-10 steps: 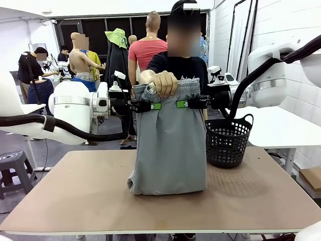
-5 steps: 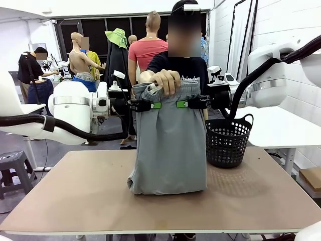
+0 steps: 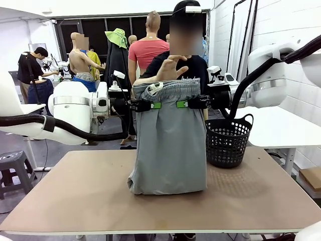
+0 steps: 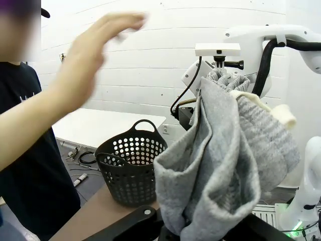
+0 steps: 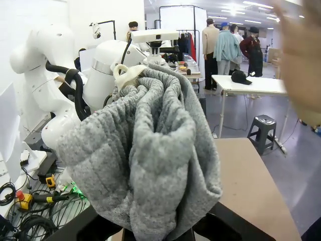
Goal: Fold the training pants.
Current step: Fold the Training pants in half.
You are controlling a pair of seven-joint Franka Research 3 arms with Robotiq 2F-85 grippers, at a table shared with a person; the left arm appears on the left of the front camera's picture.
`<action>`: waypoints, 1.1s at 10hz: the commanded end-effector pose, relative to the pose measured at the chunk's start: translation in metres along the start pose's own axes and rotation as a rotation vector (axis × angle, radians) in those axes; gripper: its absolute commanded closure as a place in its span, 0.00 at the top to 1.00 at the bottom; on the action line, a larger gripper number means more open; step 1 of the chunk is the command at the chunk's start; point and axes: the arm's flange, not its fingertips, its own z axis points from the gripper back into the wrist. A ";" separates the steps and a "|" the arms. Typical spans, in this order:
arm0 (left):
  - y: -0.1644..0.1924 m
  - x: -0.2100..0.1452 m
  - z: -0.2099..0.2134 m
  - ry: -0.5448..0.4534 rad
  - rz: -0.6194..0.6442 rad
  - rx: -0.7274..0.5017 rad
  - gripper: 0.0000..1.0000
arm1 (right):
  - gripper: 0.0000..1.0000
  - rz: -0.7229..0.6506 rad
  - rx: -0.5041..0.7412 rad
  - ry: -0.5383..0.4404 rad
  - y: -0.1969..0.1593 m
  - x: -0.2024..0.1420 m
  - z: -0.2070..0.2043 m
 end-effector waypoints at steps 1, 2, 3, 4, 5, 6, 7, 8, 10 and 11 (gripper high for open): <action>-0.003 0.001 0.002 -0.034 -0.015 0.004 0.00 | 0.00 0.004 0.000 -0.001 0.001 0.002 0.000; -0.003 0.001 0.002 -0.034 -0.015 0.004 0.00 | 0.00 0.004 0.000 -0.001 0.001 0.002 0.000; -0.003 0.001 0.002 -0.034 -0.015 0.004 0.00 | 0.00 0.004 0.000 -0.001 0.001 0.002 0.000; -0.003 0.001 0.002 -0.034 -0.015 0.004 0.00 | 0.00 0.004 0.000 -0.001 0.001 0.002 0.000; -0.003 0.001 0.002 -0.034 -0.015 0.004 0.00 | 0.00 0.004 0.000 -0.001 0.001 0.002 0.000; -0.003 0.001 0.002 -0.034 -0.015 0.004 0.00 | 0.00 0.004 0.000 -0.001 0.001 0.002 0.000; -0.003 0.001 0.002 -0.034 -0.015 0.004 0.00 | 0.00 0.004 0.000 -0.001 0.001 0.002 0.000; -0.003 0.001 0.002 -0.034 -0.015 0.004 0.00 | 0.00 0.004 0.000 -0.001 0.001 0.002 0.000; -0.003 0.001 0.002 -0.034 -0.015 0.004 0.00 | 0.00 0.004 0.000 -0.001 0.001 0.002 0.000; -0.003 0.001 0.002 -0.034 -0.015 0.004 0.00 | 0.00 0.004 0.000 -0.001 0.001 0.002 0.000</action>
